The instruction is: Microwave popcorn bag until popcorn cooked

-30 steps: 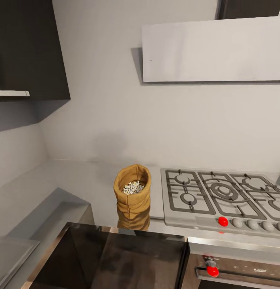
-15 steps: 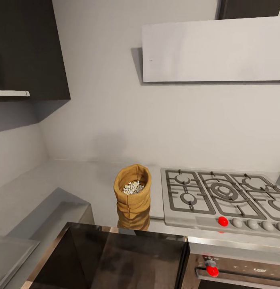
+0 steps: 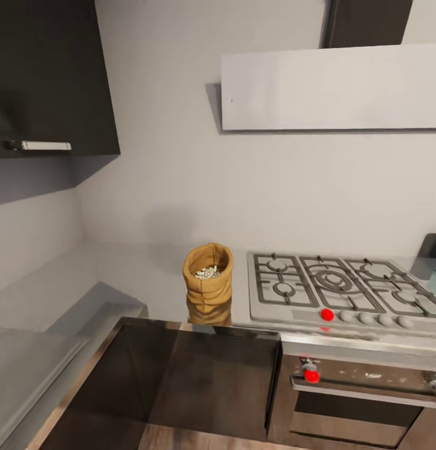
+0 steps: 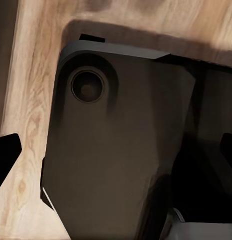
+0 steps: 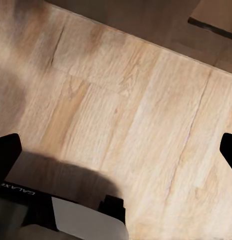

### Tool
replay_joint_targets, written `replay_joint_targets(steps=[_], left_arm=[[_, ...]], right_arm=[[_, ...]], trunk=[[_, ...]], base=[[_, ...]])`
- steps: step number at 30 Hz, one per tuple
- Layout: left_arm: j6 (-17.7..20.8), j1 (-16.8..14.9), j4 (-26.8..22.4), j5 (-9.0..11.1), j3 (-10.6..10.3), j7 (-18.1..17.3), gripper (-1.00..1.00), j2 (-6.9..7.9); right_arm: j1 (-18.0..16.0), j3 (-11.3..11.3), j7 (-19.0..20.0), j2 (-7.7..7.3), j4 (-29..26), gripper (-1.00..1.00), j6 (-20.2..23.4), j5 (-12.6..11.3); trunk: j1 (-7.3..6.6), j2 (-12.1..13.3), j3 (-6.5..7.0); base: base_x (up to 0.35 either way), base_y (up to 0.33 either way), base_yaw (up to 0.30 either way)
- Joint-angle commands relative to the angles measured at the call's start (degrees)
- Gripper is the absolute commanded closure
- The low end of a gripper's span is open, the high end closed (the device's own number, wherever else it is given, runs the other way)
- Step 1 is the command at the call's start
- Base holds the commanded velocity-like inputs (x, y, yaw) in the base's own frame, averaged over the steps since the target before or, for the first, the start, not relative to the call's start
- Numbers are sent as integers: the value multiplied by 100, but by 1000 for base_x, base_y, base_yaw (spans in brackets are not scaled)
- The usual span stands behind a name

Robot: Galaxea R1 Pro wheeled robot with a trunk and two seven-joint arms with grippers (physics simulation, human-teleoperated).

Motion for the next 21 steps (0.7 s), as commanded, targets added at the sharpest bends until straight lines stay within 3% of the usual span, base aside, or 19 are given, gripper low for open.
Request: replay_joint_targets(steps=[1,4,7,8,9,12,13,14,15,16,19,21], left_arm=[[-8,2,-7,33,8,-1,-100,-1],[-8,2,-7,33,8,-1,-100,-1],[-8,2,-7,33,8,-1,-100,-1],[-8,2,-7,33,8,-1,-100,-1],[-8,2,-7,33,8,-1,-100,-1],[-8,2,-7,33,8,-1,-100,-1],[-8,2,-7,33,8,-1,-100,-1],[-8,2,-7,33,8,-1,-100,-1],[-8,2,-7,33,8,-1,-100,-1],[-8,2,-7,33,8,-1,-100,-1],[-8,2,-7,33,8,-1,-100,-1],[-8,2,-7,33,8,-1,-100,-1]], right_arm=[[-4,-48,51,9,-20,-100,22,36],[-8,-48,56,32,-189,-100,46,30],[-12,-42,61,422,-954,-100,247,37],[-12,-32,74,570,-1393,-100,491,41],[-12,31,83,570,-1685,-100,695,38],[-13,699,110,570,-2450,-100,1320,-30],[-13,1062,124,570,-2779,-100,1615,-151],[-13,1246,129,570,-2993,-100,1820,-284],[-13,1395,134,570,-3213,-100,2041,-444],[-13,1888,144,570,-4067,-100,2805,-951],[-13,2166,151,570,-4975,-100,3507,-1241],[-13,2225,161,570,-5481,-100,3877,-1300]], trunk=[[-3,-4,-6],[-3,-4,-6],[-3,-4,-6],[-3,-4,-6],[-3,-4,-6],[-3,-4,-6],[-3,-4,-6],[-3,-4,-6],[-3,-4,-6],[-3,-4,-6],[-3,-4,-6],[-3,-4,-6]], base=[[-345,0,0],[-297,0,0],[-79,0,0],[-24,0,0],[-16,0,0],[-7,0,0],[-2,0,0],[-1,0,0],[0,0,0],[0,0,0],[0,0,0],[0,0,0]])
